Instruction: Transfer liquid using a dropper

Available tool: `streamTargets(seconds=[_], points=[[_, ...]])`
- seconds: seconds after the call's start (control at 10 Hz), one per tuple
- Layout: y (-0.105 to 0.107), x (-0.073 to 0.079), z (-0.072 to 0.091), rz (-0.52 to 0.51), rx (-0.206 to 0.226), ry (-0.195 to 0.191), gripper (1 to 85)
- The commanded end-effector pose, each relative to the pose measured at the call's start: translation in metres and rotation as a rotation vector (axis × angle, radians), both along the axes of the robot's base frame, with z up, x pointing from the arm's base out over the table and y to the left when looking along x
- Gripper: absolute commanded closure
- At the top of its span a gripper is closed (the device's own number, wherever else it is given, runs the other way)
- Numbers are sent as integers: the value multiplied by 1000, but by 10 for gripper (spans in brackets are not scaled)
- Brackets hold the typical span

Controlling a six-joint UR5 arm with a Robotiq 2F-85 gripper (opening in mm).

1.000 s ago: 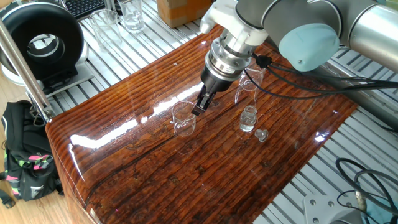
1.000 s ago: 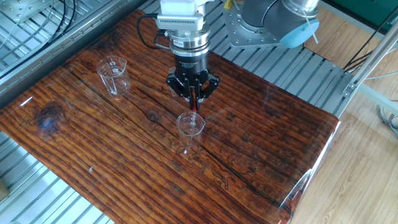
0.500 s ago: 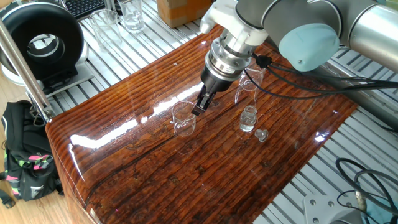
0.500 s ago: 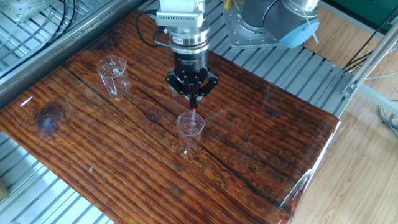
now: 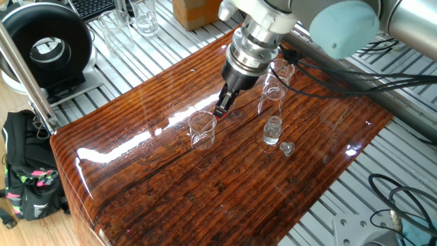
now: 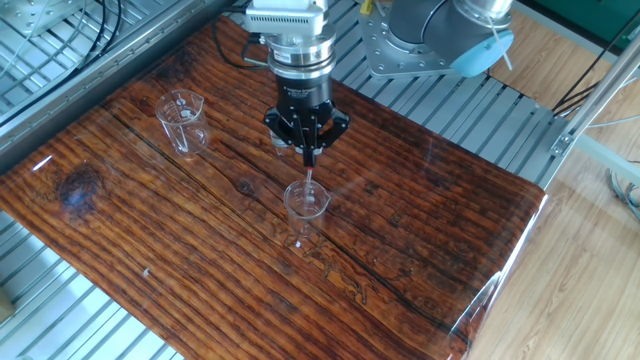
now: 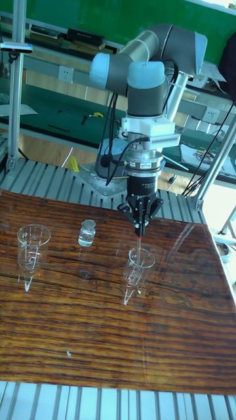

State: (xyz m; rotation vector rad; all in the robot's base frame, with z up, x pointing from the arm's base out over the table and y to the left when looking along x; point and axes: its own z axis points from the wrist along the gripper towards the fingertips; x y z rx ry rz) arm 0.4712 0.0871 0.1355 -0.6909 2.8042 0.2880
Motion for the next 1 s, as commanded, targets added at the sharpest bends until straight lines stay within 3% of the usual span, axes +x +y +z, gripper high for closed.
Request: streamTargets(seconds=[0.0, 0.2, 0.9], points=[[7, -1, 8, -2, 23, 19, 837], [10, 1, 11, -2, 28, 28, 837], [5, -4, 12, 2, -14, 73, 837]])
